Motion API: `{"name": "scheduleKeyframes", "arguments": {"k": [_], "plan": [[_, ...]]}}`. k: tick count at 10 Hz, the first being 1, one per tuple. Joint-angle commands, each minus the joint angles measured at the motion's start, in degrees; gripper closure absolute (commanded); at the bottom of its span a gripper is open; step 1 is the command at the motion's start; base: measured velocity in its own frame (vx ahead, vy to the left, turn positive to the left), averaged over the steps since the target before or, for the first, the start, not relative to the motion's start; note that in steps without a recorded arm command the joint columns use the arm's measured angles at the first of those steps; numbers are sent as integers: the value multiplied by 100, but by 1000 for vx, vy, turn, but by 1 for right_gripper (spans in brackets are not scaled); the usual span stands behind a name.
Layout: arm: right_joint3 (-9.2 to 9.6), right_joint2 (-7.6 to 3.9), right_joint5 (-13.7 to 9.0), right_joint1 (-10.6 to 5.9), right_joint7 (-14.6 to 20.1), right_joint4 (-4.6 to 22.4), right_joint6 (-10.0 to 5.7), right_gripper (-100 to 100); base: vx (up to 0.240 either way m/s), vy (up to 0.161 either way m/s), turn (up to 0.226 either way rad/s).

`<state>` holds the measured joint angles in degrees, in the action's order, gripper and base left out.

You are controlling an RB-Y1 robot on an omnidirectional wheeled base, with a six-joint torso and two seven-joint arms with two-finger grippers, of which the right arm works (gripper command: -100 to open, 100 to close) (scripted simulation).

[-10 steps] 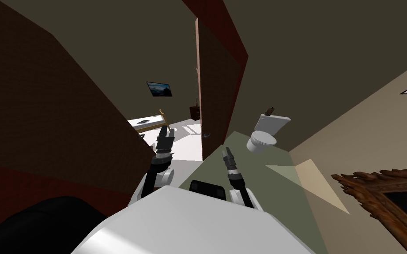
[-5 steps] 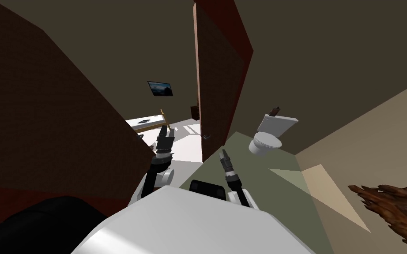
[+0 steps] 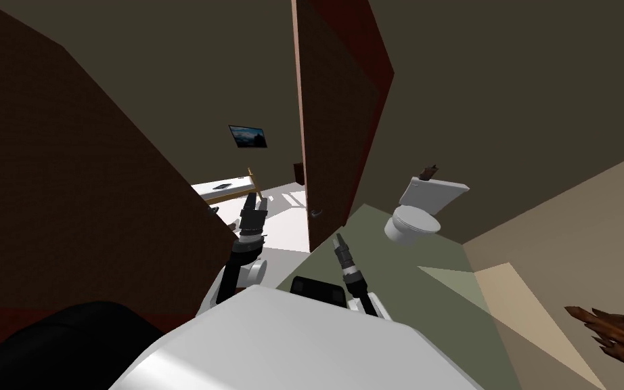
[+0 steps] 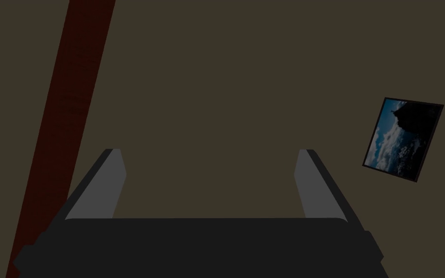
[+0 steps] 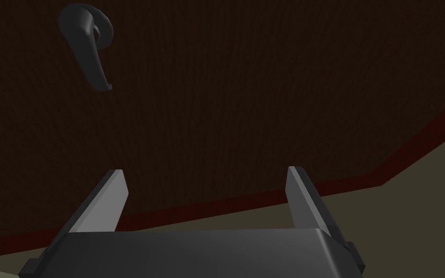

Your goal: Push the door open

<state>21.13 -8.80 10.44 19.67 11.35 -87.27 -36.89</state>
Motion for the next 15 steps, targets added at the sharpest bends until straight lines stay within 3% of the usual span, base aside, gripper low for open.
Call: {"name": "scheduleKeyframes", "arguments": {"k": [1, 6, 15], "plan": [[75, -9, 63, -53, 32, 176, -63, -100, 96, -37, 52], [364, -80, 302, -206, 171, 852, -328, -100, 115, -56, 65], [739, -169, 613, -405, 353, 1731, -671, -100, 107, -50, 48]]}}
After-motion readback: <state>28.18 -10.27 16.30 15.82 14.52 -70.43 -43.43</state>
